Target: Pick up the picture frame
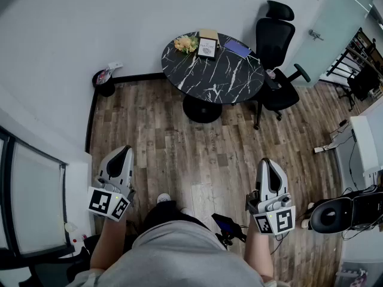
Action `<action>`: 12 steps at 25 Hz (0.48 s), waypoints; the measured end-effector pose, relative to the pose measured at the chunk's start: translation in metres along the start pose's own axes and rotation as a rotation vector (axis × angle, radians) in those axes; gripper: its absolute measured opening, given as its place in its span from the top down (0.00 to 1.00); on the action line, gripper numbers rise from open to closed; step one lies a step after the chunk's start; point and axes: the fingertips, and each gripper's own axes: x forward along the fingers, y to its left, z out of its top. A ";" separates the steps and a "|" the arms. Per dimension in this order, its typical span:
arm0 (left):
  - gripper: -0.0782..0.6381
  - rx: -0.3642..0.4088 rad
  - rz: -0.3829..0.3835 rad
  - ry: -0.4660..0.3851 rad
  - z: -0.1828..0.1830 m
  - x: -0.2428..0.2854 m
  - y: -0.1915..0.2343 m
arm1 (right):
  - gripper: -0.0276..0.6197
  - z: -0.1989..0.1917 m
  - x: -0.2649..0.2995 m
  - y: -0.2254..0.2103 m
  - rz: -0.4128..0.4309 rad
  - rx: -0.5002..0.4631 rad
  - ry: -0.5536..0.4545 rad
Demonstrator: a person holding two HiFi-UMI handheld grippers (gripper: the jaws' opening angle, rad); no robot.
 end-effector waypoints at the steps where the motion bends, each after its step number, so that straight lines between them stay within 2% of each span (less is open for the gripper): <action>1: 0.88 0.001 -0.001 0.000 0.000 -0.002 -0.001 | 0.92 0.001 -0.002 0.002 0.002 -0.002 -0.002; 12: 0.88 -0.006 -0.011 -0.022 0.007 -0.007 -0.017 | 0.92 0.009 -0.016 0.003 0.015 -0.011 0.002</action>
